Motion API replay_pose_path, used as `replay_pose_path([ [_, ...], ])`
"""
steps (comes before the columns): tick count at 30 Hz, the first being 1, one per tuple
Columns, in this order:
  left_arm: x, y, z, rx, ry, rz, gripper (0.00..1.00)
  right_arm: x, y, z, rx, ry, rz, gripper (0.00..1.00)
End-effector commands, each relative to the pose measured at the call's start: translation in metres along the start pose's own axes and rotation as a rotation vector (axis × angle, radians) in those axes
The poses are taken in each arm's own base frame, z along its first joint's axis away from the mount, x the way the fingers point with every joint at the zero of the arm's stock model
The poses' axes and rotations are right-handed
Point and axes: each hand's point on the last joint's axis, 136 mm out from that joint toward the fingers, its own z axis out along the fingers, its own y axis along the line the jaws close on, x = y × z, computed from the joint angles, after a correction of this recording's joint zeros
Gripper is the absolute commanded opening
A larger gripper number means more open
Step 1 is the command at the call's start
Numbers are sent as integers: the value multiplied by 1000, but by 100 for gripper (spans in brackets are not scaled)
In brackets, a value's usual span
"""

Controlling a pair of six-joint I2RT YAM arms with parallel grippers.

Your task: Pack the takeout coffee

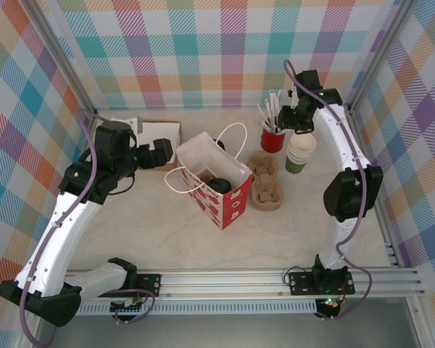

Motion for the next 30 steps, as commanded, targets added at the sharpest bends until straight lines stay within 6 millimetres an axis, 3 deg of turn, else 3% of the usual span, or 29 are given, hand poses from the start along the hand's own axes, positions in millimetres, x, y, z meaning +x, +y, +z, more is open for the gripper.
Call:
replay_pose_path([
  [1, -4, 0, 1, 1, -15, 6, 97, -3, -1, -1, 26, 2, -21, 44],
  [18, -1, 1, 4, -2, -3, 7, 97, 9, 1, 19, 15, 72, -19, 45],
  [30, 1, 2, 4, -5, 2, 9, 98, 5, 3, 27, 12, 67, -26, 37],
])
